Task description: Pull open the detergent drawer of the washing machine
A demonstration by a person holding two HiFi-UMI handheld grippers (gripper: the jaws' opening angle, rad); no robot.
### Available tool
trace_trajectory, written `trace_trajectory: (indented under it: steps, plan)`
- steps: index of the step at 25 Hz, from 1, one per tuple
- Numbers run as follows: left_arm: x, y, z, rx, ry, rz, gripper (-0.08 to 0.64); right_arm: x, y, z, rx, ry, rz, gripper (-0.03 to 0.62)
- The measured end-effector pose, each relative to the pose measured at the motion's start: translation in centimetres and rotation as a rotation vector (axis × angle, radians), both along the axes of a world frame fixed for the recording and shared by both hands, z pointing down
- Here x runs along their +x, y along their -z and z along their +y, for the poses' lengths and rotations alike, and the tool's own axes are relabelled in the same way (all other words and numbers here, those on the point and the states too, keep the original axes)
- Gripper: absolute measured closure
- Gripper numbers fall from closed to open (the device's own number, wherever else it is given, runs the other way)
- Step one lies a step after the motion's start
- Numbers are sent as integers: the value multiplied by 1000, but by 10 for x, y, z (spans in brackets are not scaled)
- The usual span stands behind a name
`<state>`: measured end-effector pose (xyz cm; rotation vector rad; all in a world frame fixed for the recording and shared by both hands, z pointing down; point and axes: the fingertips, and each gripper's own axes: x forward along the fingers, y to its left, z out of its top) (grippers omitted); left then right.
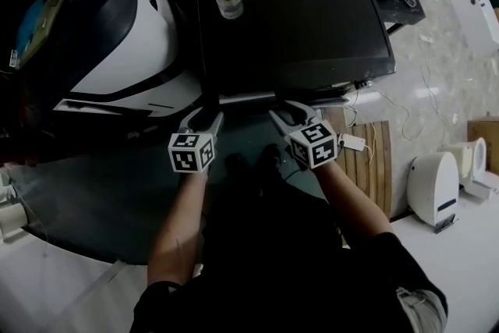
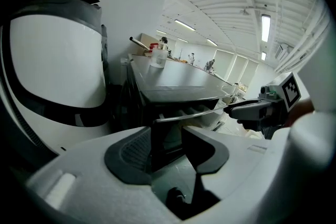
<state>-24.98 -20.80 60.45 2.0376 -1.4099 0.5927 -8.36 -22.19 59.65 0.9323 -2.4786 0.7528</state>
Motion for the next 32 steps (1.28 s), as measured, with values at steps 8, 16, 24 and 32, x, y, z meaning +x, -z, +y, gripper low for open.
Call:
trace_trajectory:
  steps: [8, 16, 24, 32]
  plan:
    - [-6, 4, 11, -5, -32, -24, 396, 5, -1, 4, -26, 60, 27, 442]
    - [-2, 8, 9, 14, -141, -31, 387, -8, -3, 6, -10, 98, 80, 446]
    - [1, 7, 24, 20, -193, -8, 397, -9, -4, 23, -18, 70, 122, 446]
    - [3, 5, 49, 13, -243, 13, 406, -6, -5, 48, -21, 38, 144, 445]
